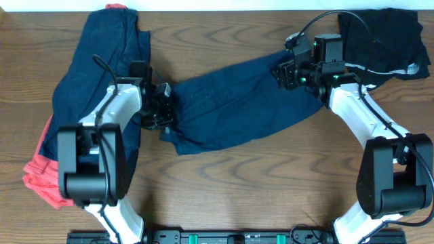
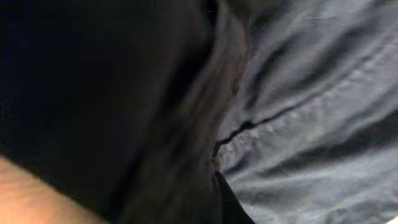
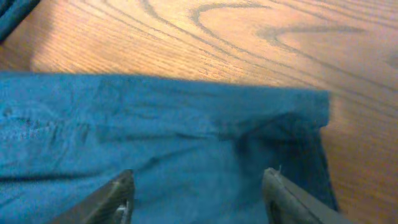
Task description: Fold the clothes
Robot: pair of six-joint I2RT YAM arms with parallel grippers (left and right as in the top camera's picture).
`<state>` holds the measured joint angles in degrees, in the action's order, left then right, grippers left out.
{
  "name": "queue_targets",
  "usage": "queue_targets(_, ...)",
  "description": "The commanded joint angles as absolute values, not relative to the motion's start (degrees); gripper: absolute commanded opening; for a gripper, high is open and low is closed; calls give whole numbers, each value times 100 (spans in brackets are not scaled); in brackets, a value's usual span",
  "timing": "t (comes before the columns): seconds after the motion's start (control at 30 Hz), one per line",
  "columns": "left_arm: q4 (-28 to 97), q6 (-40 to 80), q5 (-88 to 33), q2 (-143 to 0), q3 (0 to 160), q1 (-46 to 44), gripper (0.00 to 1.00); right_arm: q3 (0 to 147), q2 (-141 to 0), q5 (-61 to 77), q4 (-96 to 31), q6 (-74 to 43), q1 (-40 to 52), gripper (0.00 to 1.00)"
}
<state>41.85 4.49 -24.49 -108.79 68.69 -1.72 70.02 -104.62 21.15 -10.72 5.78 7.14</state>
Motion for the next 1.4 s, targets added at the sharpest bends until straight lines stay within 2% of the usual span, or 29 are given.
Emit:
queue_targets(0.0, 4244, 427, -1931, -10119, 6849, -163, 6, 7046, -10453, 2056, -1022, 10, 757, 36)
queue_targets(0.03, 4244, 427, -1914, -9961, 6849, -163, 6, 7043, -10455, 1933, -1004, -353, 757, 21)
queue_targets(0.1, 4244, 429, -1865, -9723, 6849, -163, 6, 7043, -10495, 1684, -1007, -878, 779, 9)
queue_targets(0.17, 4244, 429, -1826, -9526, 6849, -163, 6, 7043, -10551, 1625, -1007, -941, 819, 4)
queue_targets(0.53, 4235, 454, -1256, -9312, 6853, -161, 6, 7043, -11091, 1586, -1048, -910, 871, 1)
queue_targets(1.13, 4469, 801, -1245, -9310, 7124, -163, 6, 7043, -12003, 1522, -904, -786, 871, 1)
queue_targets(1.37, 3815, 1212, -2261, -9310, 7188, -235, 6, 7043, -12210, 1522, -1009, -790, 913, 1)
